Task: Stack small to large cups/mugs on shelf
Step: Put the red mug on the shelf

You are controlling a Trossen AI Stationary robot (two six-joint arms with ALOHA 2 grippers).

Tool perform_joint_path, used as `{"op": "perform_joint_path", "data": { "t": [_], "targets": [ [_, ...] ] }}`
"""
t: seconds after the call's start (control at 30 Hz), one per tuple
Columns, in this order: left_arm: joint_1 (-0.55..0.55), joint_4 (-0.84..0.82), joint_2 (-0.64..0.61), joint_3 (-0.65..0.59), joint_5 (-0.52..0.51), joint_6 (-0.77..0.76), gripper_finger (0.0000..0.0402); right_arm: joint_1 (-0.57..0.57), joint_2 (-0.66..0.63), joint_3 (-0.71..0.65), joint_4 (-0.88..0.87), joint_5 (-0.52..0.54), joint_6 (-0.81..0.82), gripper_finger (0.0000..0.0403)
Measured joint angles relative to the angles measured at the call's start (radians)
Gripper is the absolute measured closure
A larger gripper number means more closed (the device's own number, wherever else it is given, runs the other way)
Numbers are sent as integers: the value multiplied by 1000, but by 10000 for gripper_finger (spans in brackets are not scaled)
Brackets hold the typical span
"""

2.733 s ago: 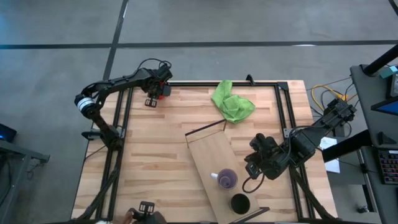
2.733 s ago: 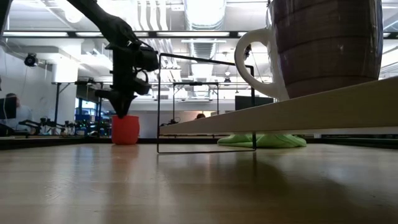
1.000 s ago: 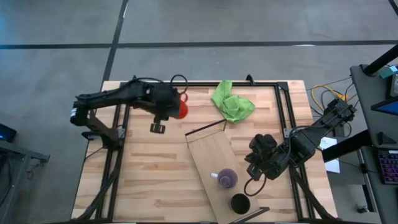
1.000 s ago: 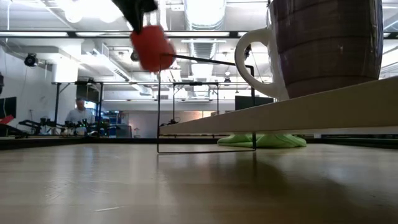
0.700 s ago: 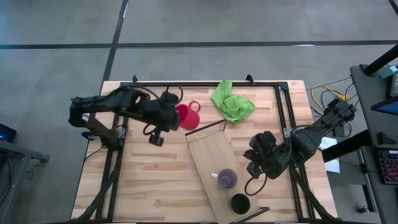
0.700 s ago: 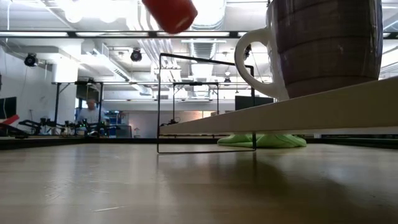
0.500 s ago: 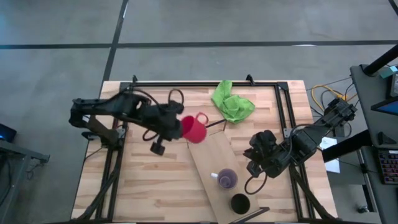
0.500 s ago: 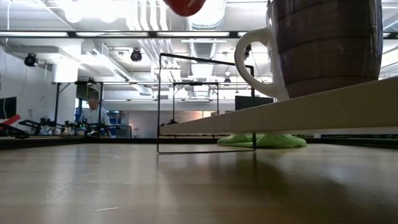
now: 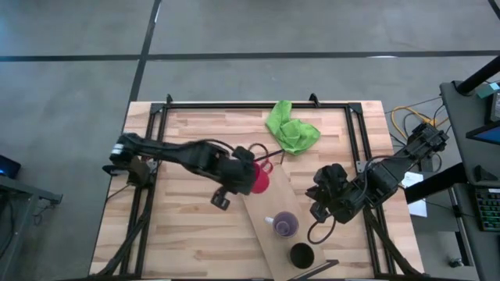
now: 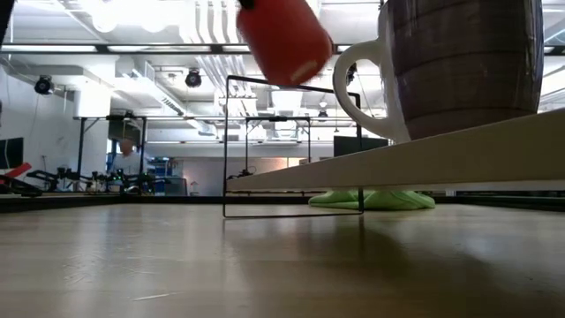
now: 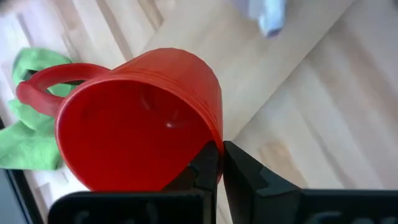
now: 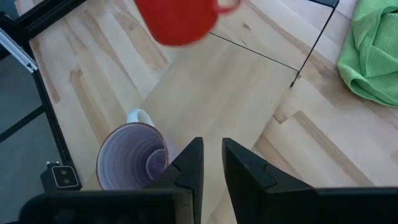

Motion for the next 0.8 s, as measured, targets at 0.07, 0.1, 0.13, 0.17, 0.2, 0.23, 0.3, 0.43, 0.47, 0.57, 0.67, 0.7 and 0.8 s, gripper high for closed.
{"op": "perform_joint_path", "data": {
  "t": [0.07, 0.1, 0.13, 0.17, 0.2, 0.23, 0.3, 0.43, 0.47, 0.57, 0.67, 0.7, 0.8],
  "targets": [
    [0, 2, 36, 3, -9, 1, 401, 0, 0, 0, 0, 0, 0, 349],
    [0, 1, 53, 6, -9, -2, 401, 0, 0, 0, 1, 0, 0, 349],
    [1, 1, 69, 9, -10, -4, 401, 0, 0, 0, 1, 0, 0, 349],
    [1, 2, 84, 12, -10, -5, 401, 0, 0, 0, 1, 0, 0, 349],
    [1, 2, 101, 16, -10, -5, 401, 0, 0, 0, 1, 0, 0, 349],
    [1, 2, 116, 21, -10, -12, 401, 0, 0, 0, 1, 0, 1, 349],
    [0, 2, 143, 28, -10, -51, 401, 0, 0, 0, 2, -1, 9, 349],
    [-1, -3, 168, 29, -8, -109, 401, 1, 0, 0, 2, -1, 19, 349],
    [-2, -4, 169, 28, -3, -115, 401, 1, 0, 0, 2, -1, 19, 349],
    [-5, 6, 169, 28, 21, -134, 401, 0, 0, 0, 2, -1, 18, 349],
    [-7, 6, 171, 26, 28, -134, 401, 0, 0, 0, 2, -1, 18, 349],
    [-7, 12, 171, 24, 37, -134, 401, 0, 0, 0, 1, -1, 18, 349],
    [-7, 36, 171, 17, 51, -134, 401, 0, 0, 0, 1, -1, 18, 349]
  ]
}}
